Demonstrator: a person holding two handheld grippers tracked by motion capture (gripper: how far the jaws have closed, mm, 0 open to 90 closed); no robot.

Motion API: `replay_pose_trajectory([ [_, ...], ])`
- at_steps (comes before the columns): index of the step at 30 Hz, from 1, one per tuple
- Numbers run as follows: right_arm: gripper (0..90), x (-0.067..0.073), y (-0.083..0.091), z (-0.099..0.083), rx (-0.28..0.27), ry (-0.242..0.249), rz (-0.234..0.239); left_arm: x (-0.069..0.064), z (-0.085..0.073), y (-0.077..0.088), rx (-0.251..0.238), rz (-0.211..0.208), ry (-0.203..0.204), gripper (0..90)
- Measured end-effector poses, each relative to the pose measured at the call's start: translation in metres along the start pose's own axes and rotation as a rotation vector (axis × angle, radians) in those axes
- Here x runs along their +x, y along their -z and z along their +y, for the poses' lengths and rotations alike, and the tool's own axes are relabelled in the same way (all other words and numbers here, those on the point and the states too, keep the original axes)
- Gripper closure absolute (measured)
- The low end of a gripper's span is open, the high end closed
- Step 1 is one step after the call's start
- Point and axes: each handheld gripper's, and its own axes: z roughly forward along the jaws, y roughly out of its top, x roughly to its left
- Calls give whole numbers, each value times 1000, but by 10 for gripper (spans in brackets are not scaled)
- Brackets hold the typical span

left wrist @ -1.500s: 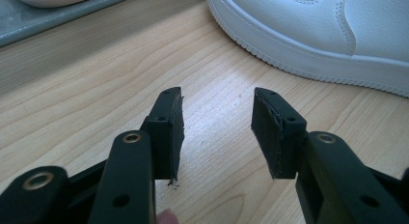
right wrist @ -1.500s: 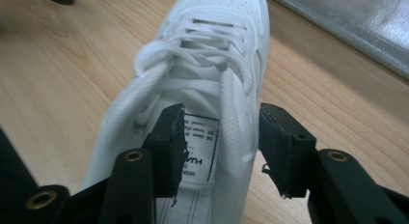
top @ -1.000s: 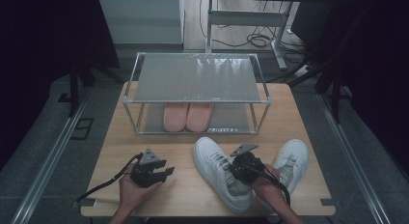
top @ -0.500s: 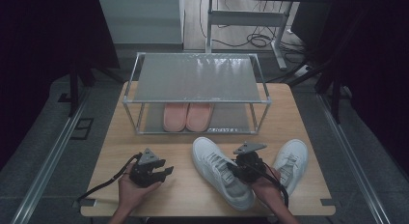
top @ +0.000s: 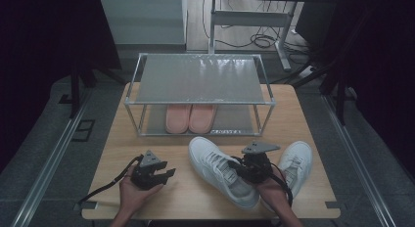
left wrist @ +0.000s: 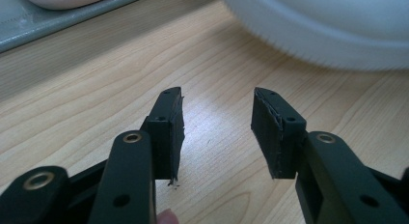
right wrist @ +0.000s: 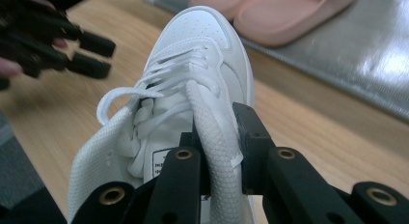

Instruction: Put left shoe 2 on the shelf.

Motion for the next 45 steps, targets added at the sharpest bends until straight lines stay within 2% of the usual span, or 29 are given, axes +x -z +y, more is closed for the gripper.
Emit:
replay_pose_trajectory([
  [8, 815, -4, 22, 15, -114, -10, 40, 0, 0, 0, 2, 2, 1, 554],
  [16, 816, -4, 31, 31, -172, -12, 63, 0, 0, 1, 3, -1, 3, 554],
  [23, 815, -1, 37, 55, -220, -13, 77, 0, 0, 1, 1, -1, 1, 552],
  [26, 815, 2, 39, 74, -244, -18, 77, 0, 0, 1, -1, -4, 4, 551],
  [32, 815, 6, 35, 98, -267, -30, 68, 0, 0, 1, -3, -6, 3, 551],
  [33, 815, 6, 31, 109, -275, -37, 60, 0, 0, 1, -3, -7, 3, 551],
  [34, 815, 6, 31, 109, -275, -37, 60, 0, 0, 1, -3, -7, 3, 551],
  [45, 816, -2, 4, 159, -290, -83, 30, 1, 1, 2, -6, -10, 3, 552],
])
